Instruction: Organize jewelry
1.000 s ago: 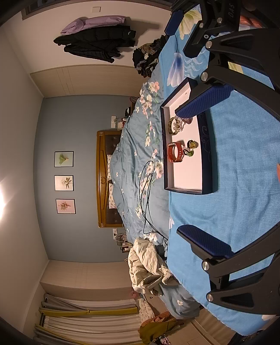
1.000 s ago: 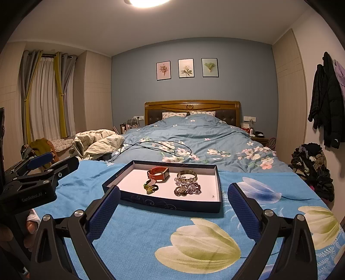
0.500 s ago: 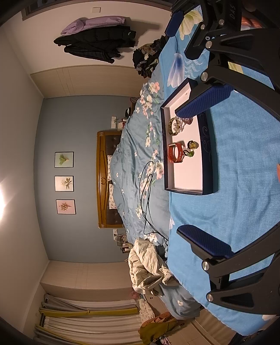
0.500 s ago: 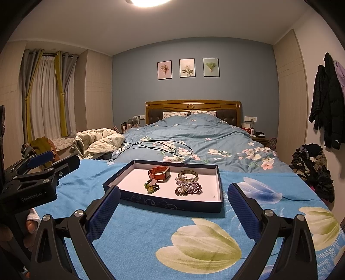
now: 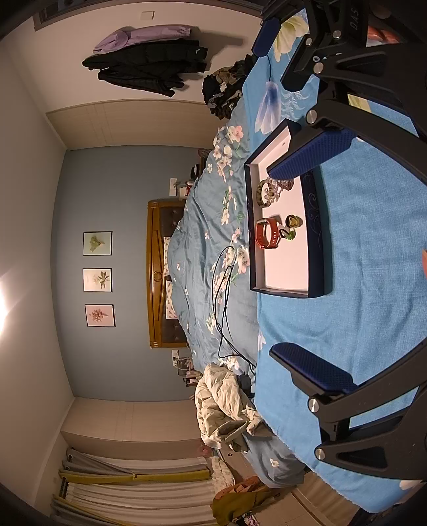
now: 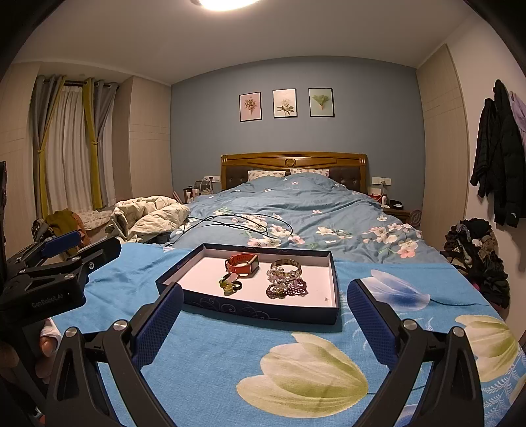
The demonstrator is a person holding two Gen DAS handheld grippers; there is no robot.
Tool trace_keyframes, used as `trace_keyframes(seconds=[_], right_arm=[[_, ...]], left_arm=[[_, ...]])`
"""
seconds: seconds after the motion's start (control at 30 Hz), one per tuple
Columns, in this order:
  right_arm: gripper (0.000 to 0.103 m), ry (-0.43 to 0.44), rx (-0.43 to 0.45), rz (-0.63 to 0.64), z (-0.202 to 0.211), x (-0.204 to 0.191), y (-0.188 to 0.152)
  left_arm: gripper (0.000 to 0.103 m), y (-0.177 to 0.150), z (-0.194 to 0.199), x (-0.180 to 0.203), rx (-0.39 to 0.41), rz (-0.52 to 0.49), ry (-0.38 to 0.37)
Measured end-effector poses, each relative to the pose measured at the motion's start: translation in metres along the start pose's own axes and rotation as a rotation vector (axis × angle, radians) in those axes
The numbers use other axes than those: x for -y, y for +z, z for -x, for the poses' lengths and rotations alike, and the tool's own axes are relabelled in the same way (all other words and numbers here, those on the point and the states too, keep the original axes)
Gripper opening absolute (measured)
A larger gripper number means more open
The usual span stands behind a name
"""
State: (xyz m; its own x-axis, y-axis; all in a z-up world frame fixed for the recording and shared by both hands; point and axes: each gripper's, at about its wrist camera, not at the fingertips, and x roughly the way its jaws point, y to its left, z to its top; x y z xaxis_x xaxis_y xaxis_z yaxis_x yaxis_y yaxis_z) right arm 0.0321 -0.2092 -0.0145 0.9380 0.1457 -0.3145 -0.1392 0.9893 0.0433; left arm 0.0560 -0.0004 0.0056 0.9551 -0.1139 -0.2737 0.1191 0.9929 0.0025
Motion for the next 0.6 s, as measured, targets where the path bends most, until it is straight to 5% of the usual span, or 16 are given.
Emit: trace_keyframes(seconds=[0.6], right_arm=[[0.096,-0.002,-0.005,-0.001,-0.0005,0.0001,-0.0015]], left_arm=[[0.097,0.0006,0.0005,0.0012,-0.004,0.001,0.0]])
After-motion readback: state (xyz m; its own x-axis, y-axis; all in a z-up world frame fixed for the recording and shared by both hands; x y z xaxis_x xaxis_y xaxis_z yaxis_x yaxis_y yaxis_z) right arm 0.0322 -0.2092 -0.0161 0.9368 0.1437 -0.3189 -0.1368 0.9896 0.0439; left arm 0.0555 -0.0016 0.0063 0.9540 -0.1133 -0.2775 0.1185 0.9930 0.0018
